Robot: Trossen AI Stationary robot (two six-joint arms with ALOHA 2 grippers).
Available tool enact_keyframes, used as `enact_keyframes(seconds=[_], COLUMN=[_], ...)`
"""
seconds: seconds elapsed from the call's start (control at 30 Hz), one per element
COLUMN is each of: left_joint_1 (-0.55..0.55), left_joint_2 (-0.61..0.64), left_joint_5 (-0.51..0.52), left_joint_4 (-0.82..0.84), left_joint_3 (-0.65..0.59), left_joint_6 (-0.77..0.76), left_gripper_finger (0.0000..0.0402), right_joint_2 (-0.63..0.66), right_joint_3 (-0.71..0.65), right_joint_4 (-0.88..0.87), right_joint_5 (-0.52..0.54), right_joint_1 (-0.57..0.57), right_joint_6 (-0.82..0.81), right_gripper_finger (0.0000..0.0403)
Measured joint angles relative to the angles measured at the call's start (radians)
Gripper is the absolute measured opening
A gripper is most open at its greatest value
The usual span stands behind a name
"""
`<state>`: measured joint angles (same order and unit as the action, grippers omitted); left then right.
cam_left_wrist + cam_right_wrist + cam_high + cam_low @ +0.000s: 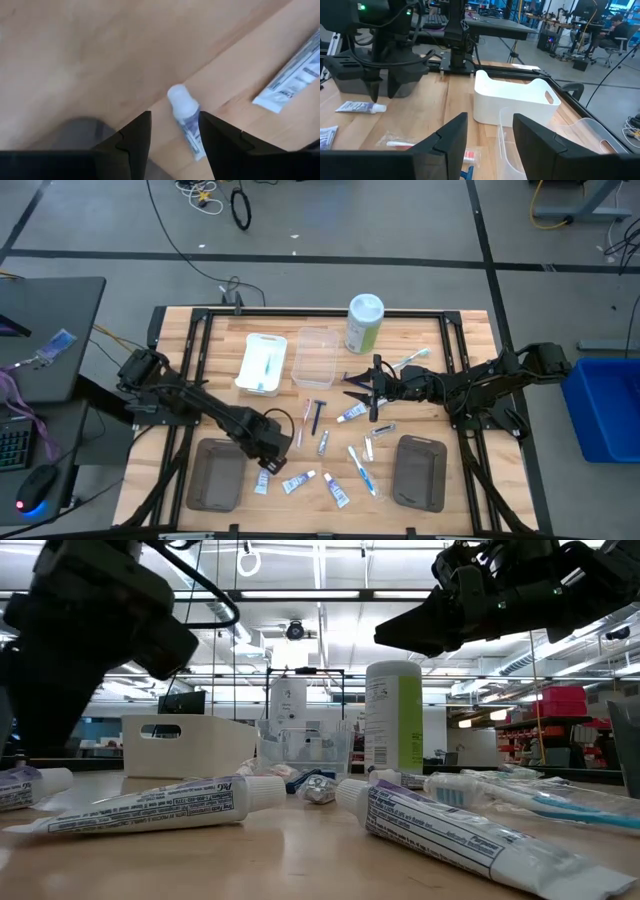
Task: Pick & Place Travel size toiletries
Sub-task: Put the white toothpaste into the left black bin
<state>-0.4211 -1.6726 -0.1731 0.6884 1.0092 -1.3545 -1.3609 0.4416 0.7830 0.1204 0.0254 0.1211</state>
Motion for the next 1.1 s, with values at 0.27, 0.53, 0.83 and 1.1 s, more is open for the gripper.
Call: enact_keyframes(seconds=[0.27,0.53,0.83,1.1], left_joint_1=[-0.006,-0.005,-0.003,0.058], left_joint_2=[-0.011,-0.067,-0.066,-0.062], left_joint_5=[0.054,0.033,-0.012,-0.093], left_joint_4=[-0.037,-0.091,-0.079,-0.025], left_joint_3=[0.001,0.003,0.001,0.071], left_joint_6=[-0.047,0.012,0.052,0.494], left_gripper_finger=[0.0174,0.0174,0.0112,0.0074], right_joint_2=[0.0,0.0,0.0,0.0], right_joint_3=[0.0,0.0,0.0,0.0], right_joint_4=[0.001,0.001,-0.004,0.003], right_joint_5=[0.0,0.0,0.0,0.0], right_joint_1=[0.0,0.0,0.0,0.0], right_joint_6=[0.016,0.017,0.018,0.018], right_gripper_finger=[0.0166,0.0166,0.0167,0.0166])
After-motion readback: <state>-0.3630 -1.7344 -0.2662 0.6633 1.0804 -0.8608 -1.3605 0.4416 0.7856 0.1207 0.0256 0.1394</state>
